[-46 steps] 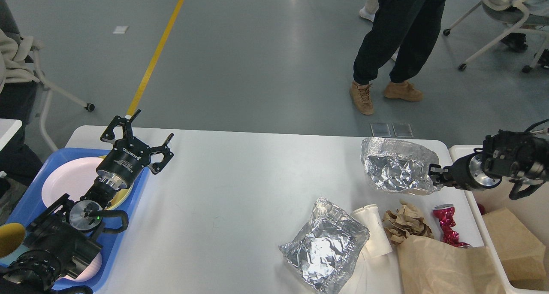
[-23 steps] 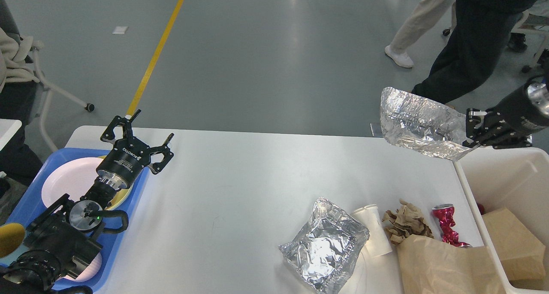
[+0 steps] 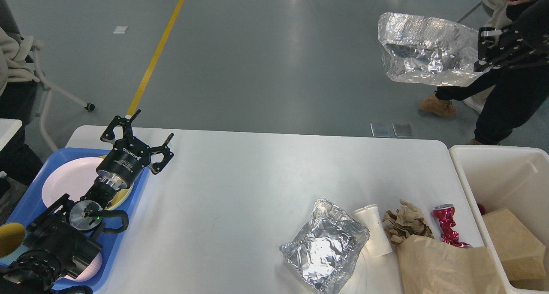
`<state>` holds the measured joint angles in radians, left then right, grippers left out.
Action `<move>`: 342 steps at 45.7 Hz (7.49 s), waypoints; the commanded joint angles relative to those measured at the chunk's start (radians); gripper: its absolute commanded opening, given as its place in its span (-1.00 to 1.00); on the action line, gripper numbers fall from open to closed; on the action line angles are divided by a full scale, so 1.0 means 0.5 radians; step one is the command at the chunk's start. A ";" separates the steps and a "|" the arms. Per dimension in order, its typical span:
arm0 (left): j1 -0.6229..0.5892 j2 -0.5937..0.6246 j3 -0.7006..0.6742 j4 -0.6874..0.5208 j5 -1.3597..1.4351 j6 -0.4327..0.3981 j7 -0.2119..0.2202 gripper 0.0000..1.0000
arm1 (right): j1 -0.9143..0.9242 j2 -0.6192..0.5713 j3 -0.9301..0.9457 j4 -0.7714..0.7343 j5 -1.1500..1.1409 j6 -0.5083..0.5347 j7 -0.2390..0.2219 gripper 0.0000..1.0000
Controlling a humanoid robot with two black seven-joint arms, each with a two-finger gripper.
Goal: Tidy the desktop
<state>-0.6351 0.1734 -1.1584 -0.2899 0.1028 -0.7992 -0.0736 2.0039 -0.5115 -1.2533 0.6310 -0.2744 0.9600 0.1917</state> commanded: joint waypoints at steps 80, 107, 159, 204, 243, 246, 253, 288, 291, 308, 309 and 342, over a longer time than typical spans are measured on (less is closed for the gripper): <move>0.000 0.000 0.000 0.000 0.000 0.000 0.000 0.94 | -2.296 -0.419 0.758 -0.829 0.009 -1.561 0.003 -0.85; 0.000 0.000 0.000 0.000 0.000 0.000 0.000 0.93 | -2.222 -0.495 0.761 -0.652 0.009 -1.595 0.015 1.00; 0.000 0.000 0.000 0.000 0.000 0.000 0.000 0.93 | -0.541 -0.296 0.160 -0.225 -0.006 -0.828 0.015 1.00; 0.000 0.000 0.000 0.000 0.000 0.000 0.000 0.94 | -0.320 0.235 0.015 0.413 0.009 -0.539 -0.006 0.97; 0.000 0.000 0.000 0.000 0.000 0.000 0.000 0.94 | -0.805 0.054 0.117 0.392 0.012 -0.598 -0.009 0.94; 0.000 0.000 0.000 0.000 0.000 0.000 0.000 0.94 | -0.842 0.054 0.117 0.361 0.012 -0.598 -0.009 0.94; 0.000 0.000 0.000 0.000 0.000 0.000 0.000 0.93 | -0.866 0.051 0.117 0.346 0.012 -0.598 -0.009 0.94; 0.000 0.000 0.000 0.000 0.000 0.000 0.000 0.94 | -0.879 0.017 0.153 0.342 0.012 -0.598 -0.009 0.94; 0.000 0.000 -0.003 0.000 0.000 0.000 0.000 0.94 | -0.879 0.014 0.150 0.346 0.012 -0.598 -0.009 0.94; 0.000 0.000 -0.003 0.000 0.000 0.000 0.003 0.93 | -0.879 -0.035 0.157 0.342 0.009 -0.598 -0.009 0.95; 0.000 0.000 -0.003 0.000 0.000 0.000 0.003 0.94 | -0.879 -0.035 0.157 0.339 0.009 -0.598 -0.009 0.95; 0.000 0.000 -0.003 0.000 0.000 0.000 0.000 0.94 | -0.897 0.109 0.242 0.057 -0.019 -0.598 -0.015 0.95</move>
<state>-0.6351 0.1730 -1.1597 -0.2899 0.1028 -0.7992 -0.0736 1.5835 -0.4665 -1.1335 0.7191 -0.2749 0.6612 0.1841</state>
